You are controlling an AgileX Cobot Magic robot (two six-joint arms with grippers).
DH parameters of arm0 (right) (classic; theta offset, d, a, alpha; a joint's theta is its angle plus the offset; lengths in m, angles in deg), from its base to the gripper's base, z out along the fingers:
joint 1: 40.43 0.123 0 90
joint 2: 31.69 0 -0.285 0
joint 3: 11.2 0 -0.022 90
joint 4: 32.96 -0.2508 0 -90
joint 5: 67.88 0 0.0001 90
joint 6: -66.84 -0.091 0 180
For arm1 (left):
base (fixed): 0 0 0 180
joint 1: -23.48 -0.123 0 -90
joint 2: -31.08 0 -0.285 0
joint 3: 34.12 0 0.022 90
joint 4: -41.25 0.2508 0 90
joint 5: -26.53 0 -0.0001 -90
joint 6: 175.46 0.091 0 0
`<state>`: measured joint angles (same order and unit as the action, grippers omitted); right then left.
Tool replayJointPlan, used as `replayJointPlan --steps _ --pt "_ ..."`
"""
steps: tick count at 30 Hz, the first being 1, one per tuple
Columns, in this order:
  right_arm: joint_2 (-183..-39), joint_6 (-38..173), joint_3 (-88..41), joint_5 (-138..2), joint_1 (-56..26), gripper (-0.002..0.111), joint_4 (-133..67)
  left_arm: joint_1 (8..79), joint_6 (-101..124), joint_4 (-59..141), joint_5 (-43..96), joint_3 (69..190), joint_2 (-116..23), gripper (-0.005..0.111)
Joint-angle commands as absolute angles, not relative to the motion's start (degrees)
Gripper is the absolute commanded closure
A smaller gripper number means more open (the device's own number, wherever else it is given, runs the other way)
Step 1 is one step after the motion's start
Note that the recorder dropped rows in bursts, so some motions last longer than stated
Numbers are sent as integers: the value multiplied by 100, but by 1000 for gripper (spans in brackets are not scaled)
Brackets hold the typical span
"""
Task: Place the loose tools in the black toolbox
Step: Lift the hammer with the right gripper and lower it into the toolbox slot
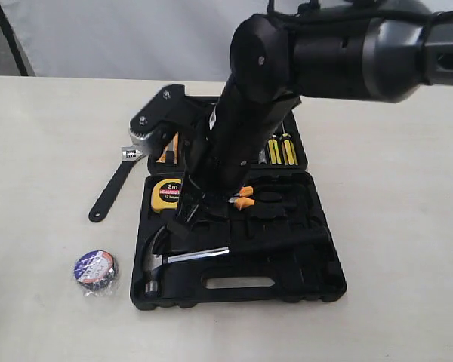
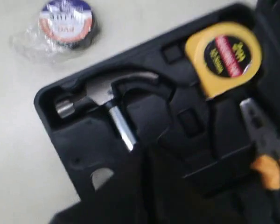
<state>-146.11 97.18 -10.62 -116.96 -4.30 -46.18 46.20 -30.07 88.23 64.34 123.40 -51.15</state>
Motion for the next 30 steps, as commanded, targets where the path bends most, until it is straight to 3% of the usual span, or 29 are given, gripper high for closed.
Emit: replayJointPlan --steps 1,17,30 --pt "-14949 9037 -1051 -11999 -464 108 -4539 4601 -3065 8745 6337 12286 -5070 105" --pt "-16224 8398 -1051 -11920 -464 108 -4551 4601 -3065 8745 6337 12286 -5070 105" --pt "-15635 8147 -1059 -11608 -418 108 -4754 4601 -3065 8745 6337 12286 -5070 105"
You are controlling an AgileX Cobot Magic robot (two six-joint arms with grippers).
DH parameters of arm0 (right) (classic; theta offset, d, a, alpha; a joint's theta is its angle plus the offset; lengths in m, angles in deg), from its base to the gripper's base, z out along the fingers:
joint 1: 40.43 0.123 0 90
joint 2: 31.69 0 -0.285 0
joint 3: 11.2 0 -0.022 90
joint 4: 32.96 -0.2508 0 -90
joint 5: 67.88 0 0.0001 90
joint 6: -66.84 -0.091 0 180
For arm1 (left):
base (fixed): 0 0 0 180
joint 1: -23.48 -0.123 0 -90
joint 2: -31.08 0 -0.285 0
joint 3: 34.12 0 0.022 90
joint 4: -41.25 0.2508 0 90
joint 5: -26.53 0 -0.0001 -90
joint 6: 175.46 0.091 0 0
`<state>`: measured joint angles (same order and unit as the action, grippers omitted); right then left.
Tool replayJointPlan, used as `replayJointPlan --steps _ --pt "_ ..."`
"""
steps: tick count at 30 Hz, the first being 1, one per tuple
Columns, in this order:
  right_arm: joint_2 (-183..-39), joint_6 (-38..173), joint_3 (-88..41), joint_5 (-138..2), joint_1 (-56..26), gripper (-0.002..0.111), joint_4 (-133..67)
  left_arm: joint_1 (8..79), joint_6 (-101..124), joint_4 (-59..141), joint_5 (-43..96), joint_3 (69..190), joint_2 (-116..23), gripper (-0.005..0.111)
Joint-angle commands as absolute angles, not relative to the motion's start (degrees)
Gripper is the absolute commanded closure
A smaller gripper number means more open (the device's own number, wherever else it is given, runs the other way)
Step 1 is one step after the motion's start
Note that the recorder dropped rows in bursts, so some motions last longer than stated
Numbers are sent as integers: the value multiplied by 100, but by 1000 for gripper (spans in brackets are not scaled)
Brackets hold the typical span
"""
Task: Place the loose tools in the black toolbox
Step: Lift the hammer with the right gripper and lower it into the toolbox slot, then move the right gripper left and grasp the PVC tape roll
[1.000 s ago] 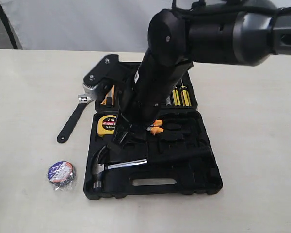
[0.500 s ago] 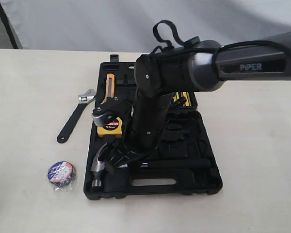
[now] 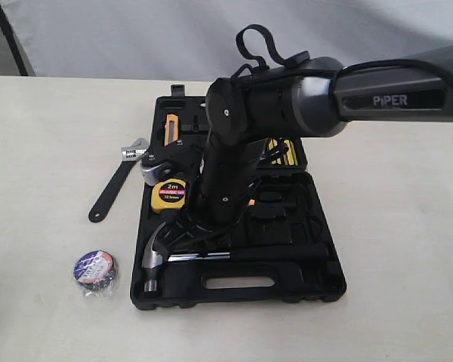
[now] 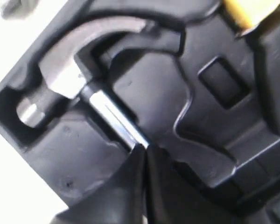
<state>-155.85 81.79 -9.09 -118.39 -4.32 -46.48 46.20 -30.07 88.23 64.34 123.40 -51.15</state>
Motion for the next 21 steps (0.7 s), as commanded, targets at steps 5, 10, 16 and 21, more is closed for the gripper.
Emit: replayJointPlan --steps 5,10,16,21 --pt "-16112 8147 -1076 -11534 -418 108 -4921 4601 -3065 8745 6337 12286 -5070 105" --pt "-15686 8095 120 -12028 -418 108 -5328 4601 -3065 8745 6337 12286 -5070 105" --pt "-16771 7446 2079 -12756 482 105 -4725 4601 -3065 8745 6337 12286 -5070 105" --pt "-17641 6879 3115 -13371 1011 44 -3868 4601 -3065 8745 6337 12286 -5070 105"
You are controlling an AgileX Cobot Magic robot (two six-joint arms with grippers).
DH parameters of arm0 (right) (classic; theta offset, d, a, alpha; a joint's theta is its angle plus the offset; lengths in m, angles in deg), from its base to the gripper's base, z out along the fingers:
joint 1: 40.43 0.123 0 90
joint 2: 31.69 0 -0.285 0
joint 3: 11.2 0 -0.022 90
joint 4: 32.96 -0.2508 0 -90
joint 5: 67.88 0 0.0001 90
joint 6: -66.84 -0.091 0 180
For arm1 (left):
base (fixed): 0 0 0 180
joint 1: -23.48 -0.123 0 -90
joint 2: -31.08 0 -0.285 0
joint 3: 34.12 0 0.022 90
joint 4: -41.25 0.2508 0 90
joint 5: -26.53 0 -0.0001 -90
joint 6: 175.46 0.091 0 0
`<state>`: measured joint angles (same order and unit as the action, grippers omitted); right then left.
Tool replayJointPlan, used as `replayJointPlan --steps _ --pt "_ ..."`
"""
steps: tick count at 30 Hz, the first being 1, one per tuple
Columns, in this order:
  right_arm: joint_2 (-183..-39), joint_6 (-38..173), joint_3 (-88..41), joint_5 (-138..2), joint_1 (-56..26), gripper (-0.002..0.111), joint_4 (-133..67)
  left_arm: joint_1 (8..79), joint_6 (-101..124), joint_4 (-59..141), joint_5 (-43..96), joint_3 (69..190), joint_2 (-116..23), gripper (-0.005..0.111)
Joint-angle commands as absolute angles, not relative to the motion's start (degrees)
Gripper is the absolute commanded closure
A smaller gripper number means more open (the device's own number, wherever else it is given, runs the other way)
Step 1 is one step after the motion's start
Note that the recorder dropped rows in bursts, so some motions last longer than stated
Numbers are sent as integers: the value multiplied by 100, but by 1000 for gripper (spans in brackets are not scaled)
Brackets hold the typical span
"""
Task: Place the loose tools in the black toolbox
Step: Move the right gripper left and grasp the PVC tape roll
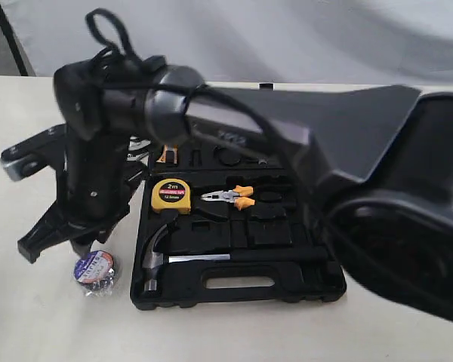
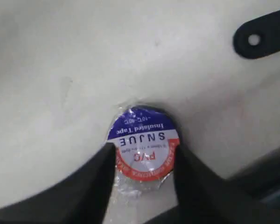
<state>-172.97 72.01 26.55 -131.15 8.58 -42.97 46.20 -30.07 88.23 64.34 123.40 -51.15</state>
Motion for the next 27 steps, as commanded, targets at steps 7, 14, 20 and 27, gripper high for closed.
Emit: replayJointPlan --steps 7,14,20,27 --pt "-18039 6752 3204 -13371 1063 25 -3845 4601 -3065 8745 6337 12286 -5070 105" --pt "-17933 6842 3829 -13784 1050 101 -3645 4601 -3065 8745 6337 12286 -5070 105" --pt "-17766 6882 4352 -13784 463 108 -3579 4601 -3065 8745 6337 12286 -5070 105" --pt "-17780 6484 4352 -13784 -853 108 -3568 4601 -3065 8745 6337 12286 -5070 105"
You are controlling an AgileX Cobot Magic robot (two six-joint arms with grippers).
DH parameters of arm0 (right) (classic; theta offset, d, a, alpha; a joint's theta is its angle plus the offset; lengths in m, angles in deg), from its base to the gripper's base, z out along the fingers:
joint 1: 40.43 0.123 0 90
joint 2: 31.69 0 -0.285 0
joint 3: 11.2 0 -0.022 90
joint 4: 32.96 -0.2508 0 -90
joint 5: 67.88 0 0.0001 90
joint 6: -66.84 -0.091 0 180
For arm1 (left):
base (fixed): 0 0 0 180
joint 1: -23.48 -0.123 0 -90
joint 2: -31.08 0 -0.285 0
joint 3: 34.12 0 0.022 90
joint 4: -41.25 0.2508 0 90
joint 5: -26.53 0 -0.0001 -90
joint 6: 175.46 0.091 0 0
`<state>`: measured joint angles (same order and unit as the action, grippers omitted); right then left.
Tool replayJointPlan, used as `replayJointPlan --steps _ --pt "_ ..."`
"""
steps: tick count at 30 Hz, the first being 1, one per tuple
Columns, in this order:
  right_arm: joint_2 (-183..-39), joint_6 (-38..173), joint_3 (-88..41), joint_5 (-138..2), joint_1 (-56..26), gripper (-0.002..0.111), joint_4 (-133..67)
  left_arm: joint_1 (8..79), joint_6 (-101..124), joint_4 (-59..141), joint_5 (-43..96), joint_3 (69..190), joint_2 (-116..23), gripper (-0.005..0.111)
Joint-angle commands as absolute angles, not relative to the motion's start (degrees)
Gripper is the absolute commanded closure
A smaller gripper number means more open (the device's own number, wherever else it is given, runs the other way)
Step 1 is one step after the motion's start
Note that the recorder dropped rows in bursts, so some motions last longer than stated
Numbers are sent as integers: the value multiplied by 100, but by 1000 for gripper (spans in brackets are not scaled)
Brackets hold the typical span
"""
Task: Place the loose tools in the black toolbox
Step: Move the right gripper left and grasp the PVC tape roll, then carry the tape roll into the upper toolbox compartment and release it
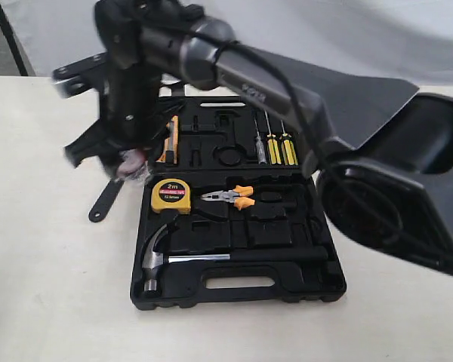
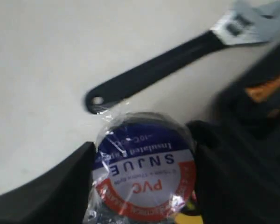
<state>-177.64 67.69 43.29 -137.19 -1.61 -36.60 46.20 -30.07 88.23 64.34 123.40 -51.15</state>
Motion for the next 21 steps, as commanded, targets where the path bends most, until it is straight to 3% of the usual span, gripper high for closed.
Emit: replayJointPlan --steps 1,9,21 --pt "-17805 6433 4352 -13784 -1004 108 -3568 4601 -3065 8745 6337 12286 -5070 105" --pt "-18201 6296 4341 -13784 -1820 108 -3581 4601 -3065 8745 6337 12286 -5070 105" --pt "-18474 6074 4341 -13784 -1944 107 -3591 4601 -3065 8745 6337 12286 -5070 105"
